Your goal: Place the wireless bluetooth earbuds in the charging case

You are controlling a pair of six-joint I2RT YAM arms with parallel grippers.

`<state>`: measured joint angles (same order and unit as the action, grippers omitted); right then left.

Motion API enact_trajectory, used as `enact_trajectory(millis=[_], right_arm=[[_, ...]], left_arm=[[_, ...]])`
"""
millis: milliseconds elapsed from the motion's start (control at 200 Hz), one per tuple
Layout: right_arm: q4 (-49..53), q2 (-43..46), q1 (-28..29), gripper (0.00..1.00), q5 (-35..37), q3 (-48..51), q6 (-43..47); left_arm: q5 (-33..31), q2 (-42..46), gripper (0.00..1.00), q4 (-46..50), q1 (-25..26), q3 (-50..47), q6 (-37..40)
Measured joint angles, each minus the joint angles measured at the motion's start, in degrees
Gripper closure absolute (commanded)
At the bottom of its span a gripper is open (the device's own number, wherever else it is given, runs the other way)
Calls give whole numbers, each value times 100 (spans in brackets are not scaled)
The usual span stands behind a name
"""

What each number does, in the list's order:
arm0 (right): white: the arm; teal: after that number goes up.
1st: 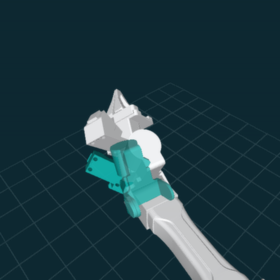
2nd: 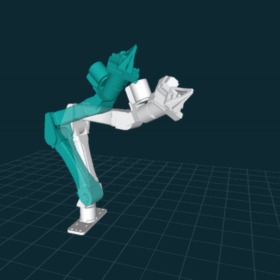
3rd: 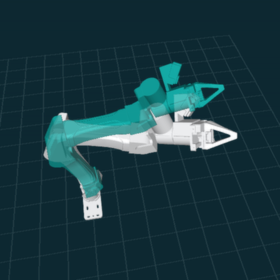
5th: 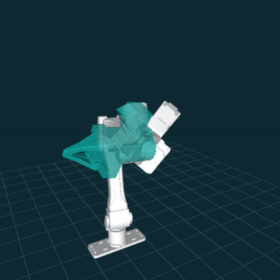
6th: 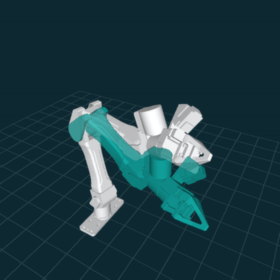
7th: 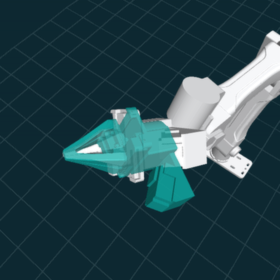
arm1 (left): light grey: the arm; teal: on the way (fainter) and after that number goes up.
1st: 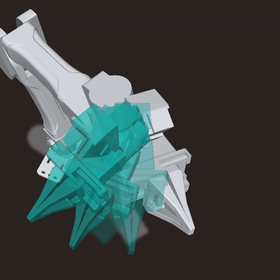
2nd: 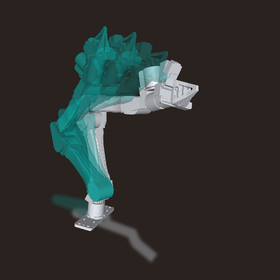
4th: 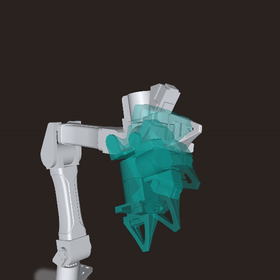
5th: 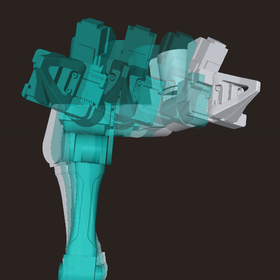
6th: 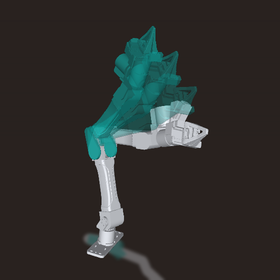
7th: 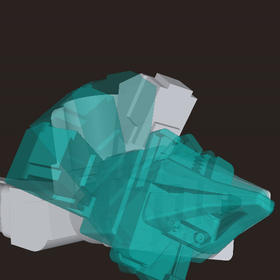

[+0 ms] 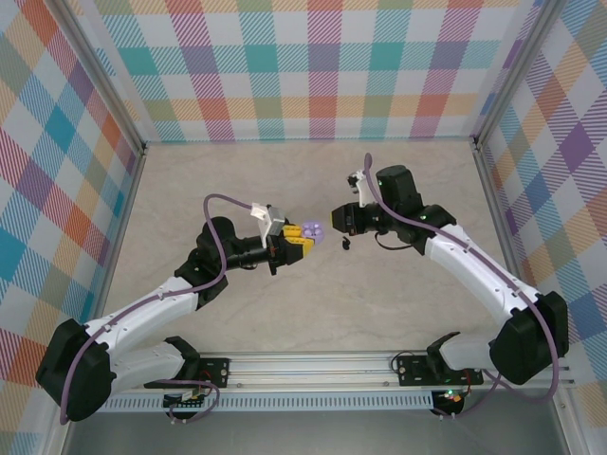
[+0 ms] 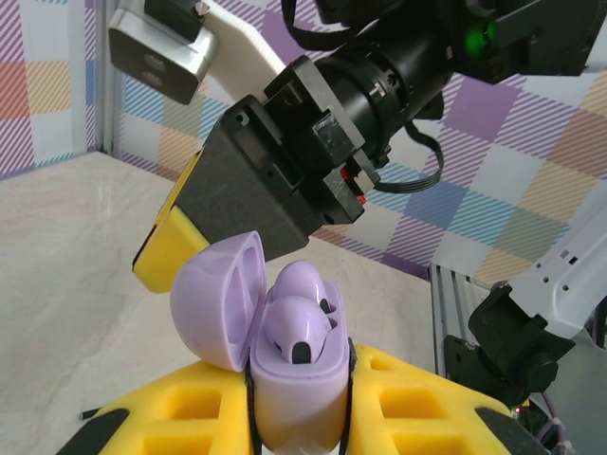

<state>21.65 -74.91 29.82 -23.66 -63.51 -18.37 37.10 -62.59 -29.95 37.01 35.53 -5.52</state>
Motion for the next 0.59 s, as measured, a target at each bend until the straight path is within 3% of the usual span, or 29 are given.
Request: enact_trajectory(millis=[595], right_arm=[[-739,31,-13,80,-1272,251,-31]], left_arm=[[142,-267,78,-378,0,0,-411]])
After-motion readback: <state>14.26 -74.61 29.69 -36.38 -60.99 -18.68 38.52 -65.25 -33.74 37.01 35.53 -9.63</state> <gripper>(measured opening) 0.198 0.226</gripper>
